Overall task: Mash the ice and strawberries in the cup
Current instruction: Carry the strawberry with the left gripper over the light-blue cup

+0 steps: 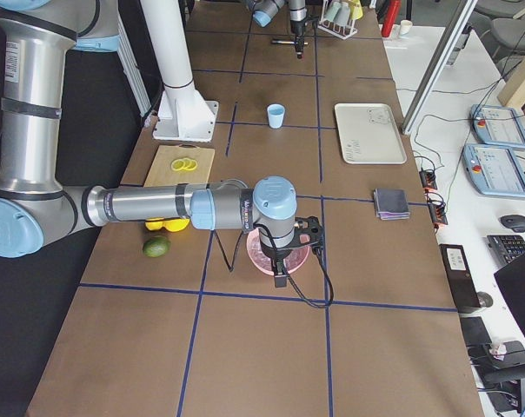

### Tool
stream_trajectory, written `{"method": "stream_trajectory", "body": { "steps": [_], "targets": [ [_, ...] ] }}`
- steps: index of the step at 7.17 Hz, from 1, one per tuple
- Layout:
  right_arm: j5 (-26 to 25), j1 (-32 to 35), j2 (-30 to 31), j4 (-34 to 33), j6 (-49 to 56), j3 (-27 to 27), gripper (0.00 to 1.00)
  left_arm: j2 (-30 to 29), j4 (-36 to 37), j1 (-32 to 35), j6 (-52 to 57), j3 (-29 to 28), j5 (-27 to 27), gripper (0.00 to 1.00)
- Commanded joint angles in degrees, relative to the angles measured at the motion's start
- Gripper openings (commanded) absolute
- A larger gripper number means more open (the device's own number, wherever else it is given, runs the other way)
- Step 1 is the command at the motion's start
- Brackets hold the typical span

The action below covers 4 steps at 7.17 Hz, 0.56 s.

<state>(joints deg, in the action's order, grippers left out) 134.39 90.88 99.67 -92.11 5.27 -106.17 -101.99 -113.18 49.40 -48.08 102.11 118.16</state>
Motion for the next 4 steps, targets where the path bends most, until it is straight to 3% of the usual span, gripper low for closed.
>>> {"method": "stream_trajectory", "body": {
  "steps": [1, 4],
  "targets": [
    [0.0, 0.0, 0.0, 0.0, 0.0, 0.0, 0.99, -11.8, 13.4, -4.2, -7.3, 1.3, -0.5, 0.01],
    [0.0, 0.1, 0.0, 0.0, -0.3, 0.0, 0.99, -27.2, 28.6, -14.4, -19.6, 1.0, -7.1, 0.01]
  ]
}}
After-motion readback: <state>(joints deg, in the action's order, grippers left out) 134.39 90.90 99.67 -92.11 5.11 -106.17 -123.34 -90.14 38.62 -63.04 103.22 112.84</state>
